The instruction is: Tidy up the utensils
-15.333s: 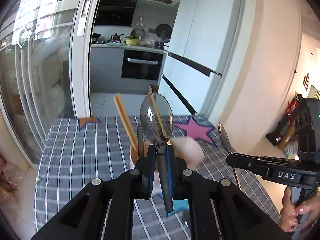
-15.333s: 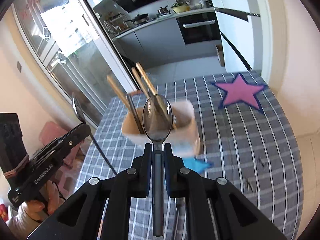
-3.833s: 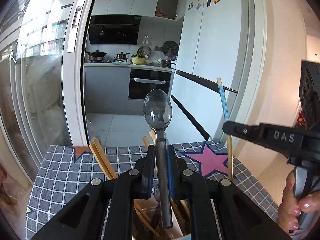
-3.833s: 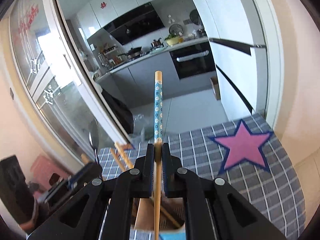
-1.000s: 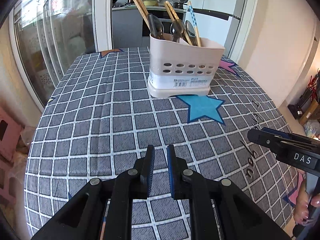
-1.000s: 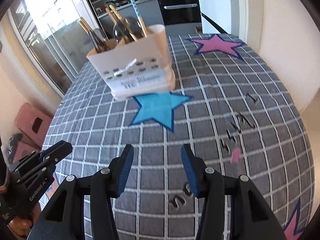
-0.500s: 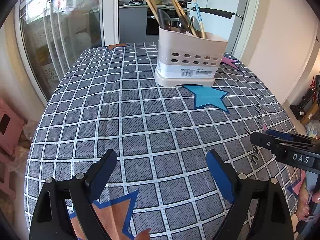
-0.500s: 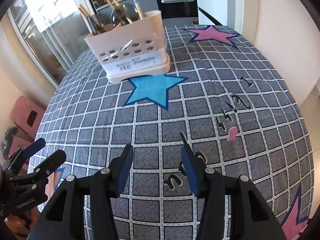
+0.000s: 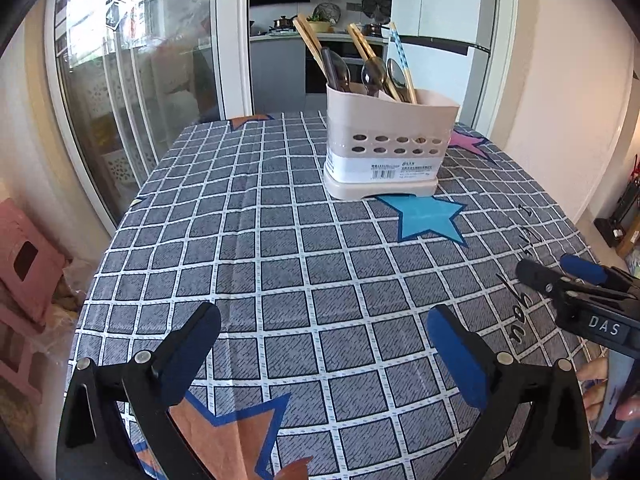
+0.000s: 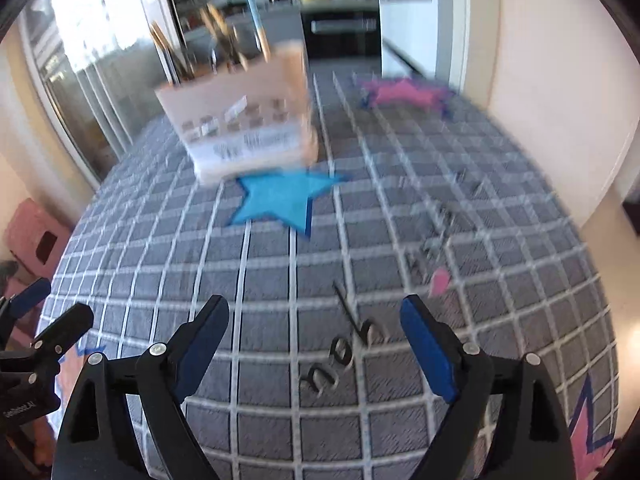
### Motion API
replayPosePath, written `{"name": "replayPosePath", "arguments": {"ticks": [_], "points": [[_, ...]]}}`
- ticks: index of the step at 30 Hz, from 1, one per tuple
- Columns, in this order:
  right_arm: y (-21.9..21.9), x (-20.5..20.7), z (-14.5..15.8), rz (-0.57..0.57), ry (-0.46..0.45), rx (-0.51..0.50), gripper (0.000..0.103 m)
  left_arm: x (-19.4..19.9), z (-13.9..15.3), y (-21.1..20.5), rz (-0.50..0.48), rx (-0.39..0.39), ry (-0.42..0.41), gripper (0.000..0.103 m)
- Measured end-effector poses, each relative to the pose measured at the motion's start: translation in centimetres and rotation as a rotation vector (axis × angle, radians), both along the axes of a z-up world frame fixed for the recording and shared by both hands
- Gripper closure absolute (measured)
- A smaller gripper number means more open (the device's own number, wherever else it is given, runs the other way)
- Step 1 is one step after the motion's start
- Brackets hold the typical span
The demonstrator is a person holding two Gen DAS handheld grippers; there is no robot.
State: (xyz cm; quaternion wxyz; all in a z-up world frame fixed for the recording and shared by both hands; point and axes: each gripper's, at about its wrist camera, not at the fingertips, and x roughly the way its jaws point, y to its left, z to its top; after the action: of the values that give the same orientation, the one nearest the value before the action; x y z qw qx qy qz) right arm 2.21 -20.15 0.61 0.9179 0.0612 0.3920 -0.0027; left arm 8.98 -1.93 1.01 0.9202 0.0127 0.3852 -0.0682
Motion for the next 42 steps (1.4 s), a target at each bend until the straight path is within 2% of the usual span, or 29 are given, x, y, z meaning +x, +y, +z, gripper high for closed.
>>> {"name": "replayPosePath", "arguments": {"ticks": [1, 6, 12, 20, 30, 42], "points": [[0.0, -0.4, 0.4, -0.007, -0.053, -0.004, 0.013, 0.0, 0.2, -0.1, 0.010, 0.008, -0.020, 0.000], [0.6, -1.3, 1.5, -0.020, -0.203, -0.050, 0.013, -0.5, 1.1, -0.3, 0.031, 0.025, -0.120, 0.000], [0.9, -1.8, 2.2, -0.068, -0.290, -0.100, 0.013, -0.4, 1.6, -0.2, 0.051, -0.009, -0.161, 0.000], [0.8, -2.0, 2.6, -0.108, -0.327, -0.134, 0.013, 0.0, 1.4, -0.6, 0.069, -0.014, -0.195, 0.000], [1.6, -2.1, 2.4, -0.070, -0.343, -0.126, 0.013, -0.2, 0.6, -0.6, 0.071, -0.018, -0.180, 0.000], [1.5, -3.4, 2.6, -0.067, -0.382, -0.125, 0.013, -1.3, 0.5, -1.0, 0.069, -0.006, -0.211, 0.000]]}}
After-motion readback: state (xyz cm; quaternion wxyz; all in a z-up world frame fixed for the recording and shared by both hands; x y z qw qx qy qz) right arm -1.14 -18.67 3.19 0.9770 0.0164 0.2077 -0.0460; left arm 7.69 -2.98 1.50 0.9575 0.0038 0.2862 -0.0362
